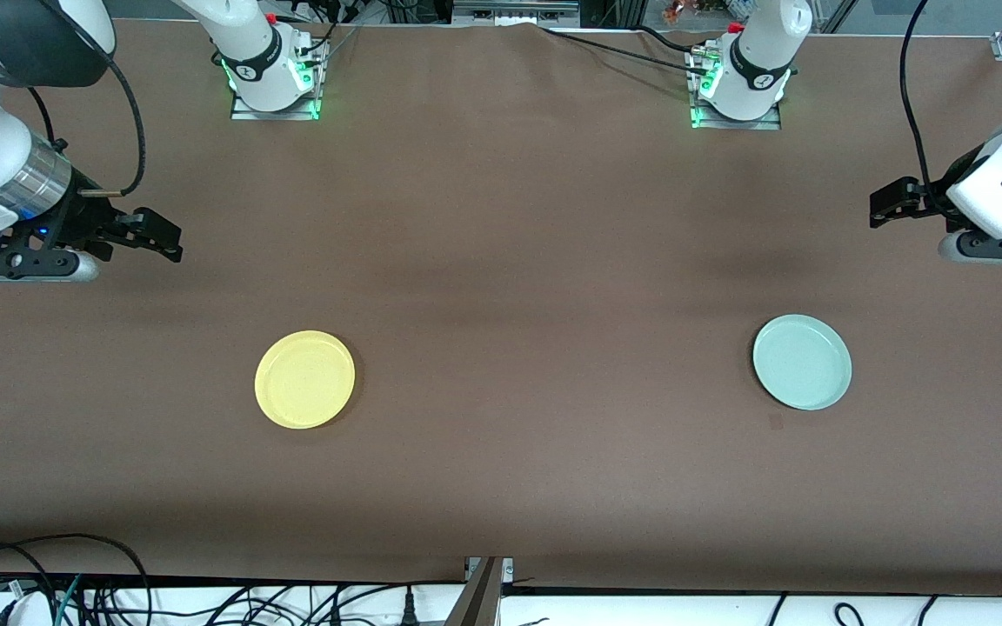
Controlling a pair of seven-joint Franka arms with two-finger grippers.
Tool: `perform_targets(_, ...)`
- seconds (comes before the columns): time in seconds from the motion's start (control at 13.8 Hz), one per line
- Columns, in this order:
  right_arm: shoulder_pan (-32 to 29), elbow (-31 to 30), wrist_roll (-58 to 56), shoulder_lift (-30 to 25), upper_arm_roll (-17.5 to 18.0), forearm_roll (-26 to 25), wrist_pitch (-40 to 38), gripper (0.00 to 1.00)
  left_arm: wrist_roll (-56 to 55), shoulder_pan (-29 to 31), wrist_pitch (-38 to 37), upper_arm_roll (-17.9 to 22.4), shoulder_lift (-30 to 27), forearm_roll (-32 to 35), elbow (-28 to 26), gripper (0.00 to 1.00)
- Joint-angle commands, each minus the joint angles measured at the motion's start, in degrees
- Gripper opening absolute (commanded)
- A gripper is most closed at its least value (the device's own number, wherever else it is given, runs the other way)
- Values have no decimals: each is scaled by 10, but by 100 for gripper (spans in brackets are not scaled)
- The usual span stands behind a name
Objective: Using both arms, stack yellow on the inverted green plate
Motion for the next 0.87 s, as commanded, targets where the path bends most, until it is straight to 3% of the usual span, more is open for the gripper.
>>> perform_targets(0.0, 1, -9, -17, -12, -9, 7, -3, 100, 22, 5, -29, 2, 43, -14, 2, 100)
perform_targets(0.22, 1, -9, -18, -11, -10, 7, -3, 100, 22, 21, -13, 4, 109, -11, 2, 100)
perform_targets(0.43, 1, -9, -18, -7, -10, 8, 4, 100, 54, 36, 93, 4, 132, -4, -33, 100)
perform_targets(0.79, 2, -19, -18, -6, -9, 8, 10, 100, 216, 69, 278, 6, 218, -4, -28, 100)
